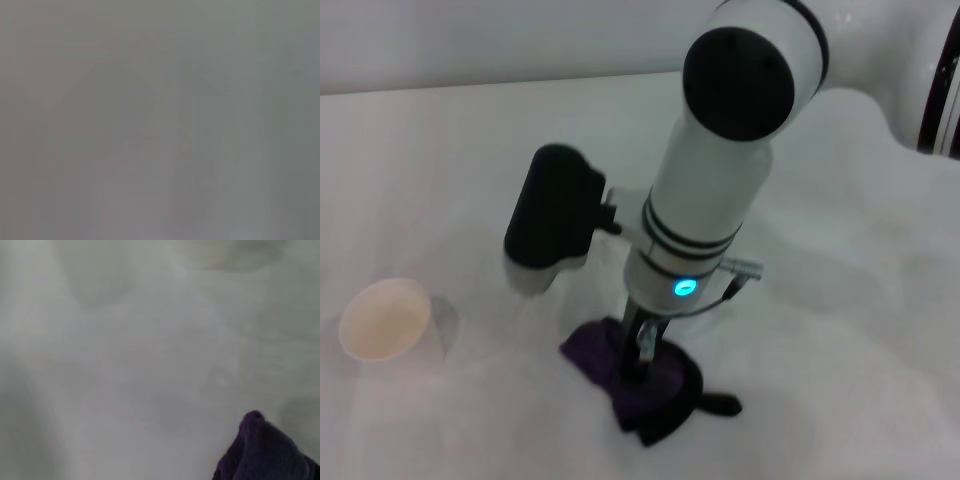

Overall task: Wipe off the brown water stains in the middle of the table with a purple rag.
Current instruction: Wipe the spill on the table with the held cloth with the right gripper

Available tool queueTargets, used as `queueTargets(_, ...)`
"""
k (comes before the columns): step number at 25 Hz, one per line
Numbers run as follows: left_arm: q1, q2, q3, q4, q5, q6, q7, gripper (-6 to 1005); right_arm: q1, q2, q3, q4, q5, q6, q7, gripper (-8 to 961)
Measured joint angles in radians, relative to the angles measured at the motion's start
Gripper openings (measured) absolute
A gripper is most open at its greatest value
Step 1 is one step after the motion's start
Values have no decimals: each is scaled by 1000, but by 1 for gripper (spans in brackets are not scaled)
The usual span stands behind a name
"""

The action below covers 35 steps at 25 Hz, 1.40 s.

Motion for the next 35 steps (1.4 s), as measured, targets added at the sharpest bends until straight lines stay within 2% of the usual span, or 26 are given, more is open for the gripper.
queueTargets(6,-1,-1,0,1,0,0,0,893,3,0,-40,-35,106,-11,-36,78)
queueTargets(12,5,-1,-2,1,0,0,0,893,33,0,-23,43,53,-39,-35,77)
queueTargets(17,7,0,-5,1,-1,0,0,893,54,0,68,110,-95,-34,-17,78)
queueTargets(22,14,-1,-7,1,-5,2,0,893,47,0,234,124,-284,19,-12,78)
queueTargets(24,18,-1,-8,1,-7,2,0,893,45,0,269,120,-312,27,-14,77)
queueTargets(28,12,0,-8,0,-7,2,-1,893,19,0,218,87,-260,35,-23,77)
queueTargets(31,8,0,-8,1,-7,2,-6,893,-6,0,144,59,-147,34,-55,77)
queueTargets(35,7,0,-8,2,-7,1,-7,893,-31,0,110,45,-1,33,-138,78)
